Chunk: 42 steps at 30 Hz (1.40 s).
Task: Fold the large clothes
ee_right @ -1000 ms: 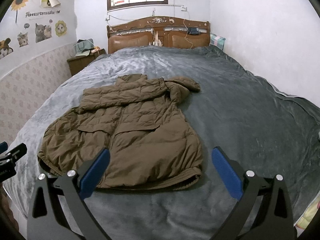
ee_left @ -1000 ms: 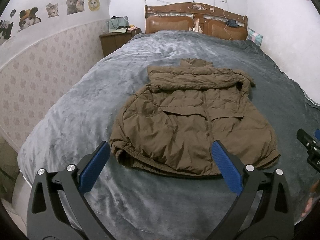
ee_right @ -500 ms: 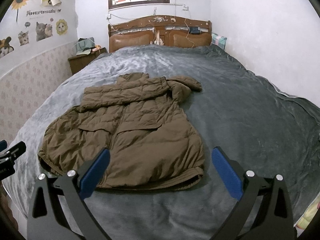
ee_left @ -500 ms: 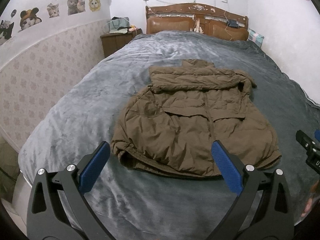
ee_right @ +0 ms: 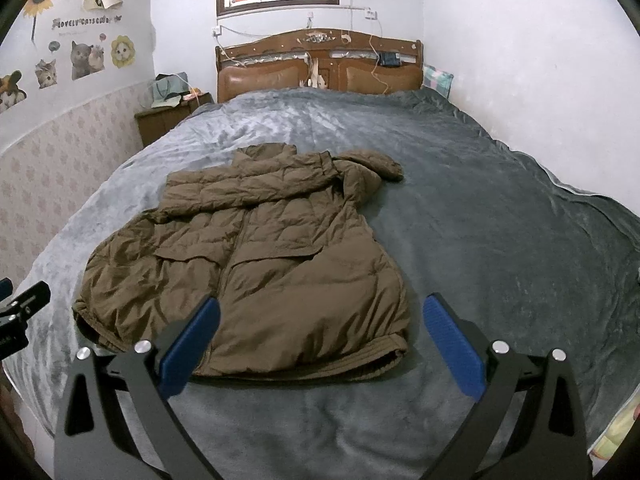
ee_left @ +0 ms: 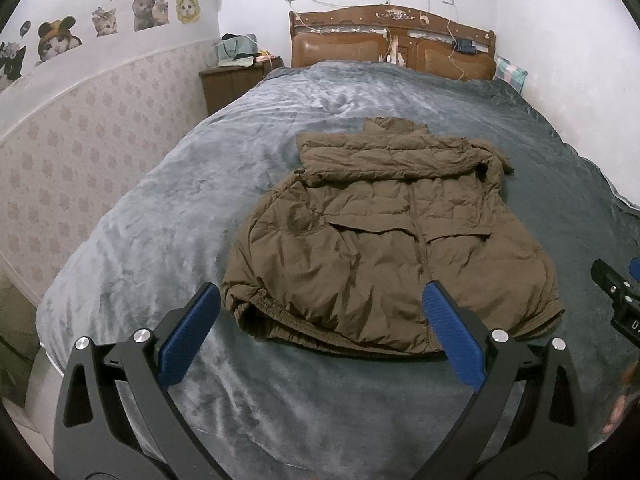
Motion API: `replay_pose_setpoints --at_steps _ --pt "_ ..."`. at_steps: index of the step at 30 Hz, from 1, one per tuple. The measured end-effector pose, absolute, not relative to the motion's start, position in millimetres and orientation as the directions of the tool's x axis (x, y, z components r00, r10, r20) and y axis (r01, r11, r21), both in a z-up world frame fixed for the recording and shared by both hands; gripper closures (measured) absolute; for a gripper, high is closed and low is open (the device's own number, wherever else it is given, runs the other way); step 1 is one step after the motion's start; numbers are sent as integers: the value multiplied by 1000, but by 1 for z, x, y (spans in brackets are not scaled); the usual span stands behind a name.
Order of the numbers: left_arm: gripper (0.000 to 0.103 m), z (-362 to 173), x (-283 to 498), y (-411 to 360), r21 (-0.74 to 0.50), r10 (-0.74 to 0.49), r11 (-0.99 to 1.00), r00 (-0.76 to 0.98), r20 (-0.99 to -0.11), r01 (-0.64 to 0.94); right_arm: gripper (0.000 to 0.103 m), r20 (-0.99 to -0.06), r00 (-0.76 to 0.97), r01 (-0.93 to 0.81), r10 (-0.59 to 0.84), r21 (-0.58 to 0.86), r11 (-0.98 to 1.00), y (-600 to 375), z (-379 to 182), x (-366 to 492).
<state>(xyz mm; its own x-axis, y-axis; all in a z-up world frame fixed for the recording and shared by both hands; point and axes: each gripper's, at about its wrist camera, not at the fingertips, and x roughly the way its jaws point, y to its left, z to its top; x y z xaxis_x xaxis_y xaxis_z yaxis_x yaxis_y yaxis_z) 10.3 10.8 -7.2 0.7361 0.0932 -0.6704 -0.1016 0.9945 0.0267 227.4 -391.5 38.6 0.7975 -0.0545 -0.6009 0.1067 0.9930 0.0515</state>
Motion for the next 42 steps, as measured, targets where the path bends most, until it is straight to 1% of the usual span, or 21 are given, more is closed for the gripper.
replay_pose_setpoints --at_steps 9,28,33,36,38,42 --pt "3 -8 14 15 6 76 995 735 -674 -98 2 -603 796 107 -58 45 993 -387 36 231" --pt "3 -14 21 19 24 86 995 735 -673 -94 2 -608 792 104 -57 41 994 -382 33 237" --pt "3 -31 35 30 44 108 993 718 -688 -108 2 -616 786 103 -50 50 993 -386 22 246" --pt "3 -55 60 47 96 172 984 677 -715 -149 2 -652 754 123 -76 27 992 -391 3 259" --pt "3 -68 73 59 111 193 980 661 -725 -164 2 -669 737 138 -96 10 990 -395 -8 265" --pt "3 -93 106 83 101 188 980 627 -756 -172 2 -676 727 162 -117 3 987 -412 -24 277"
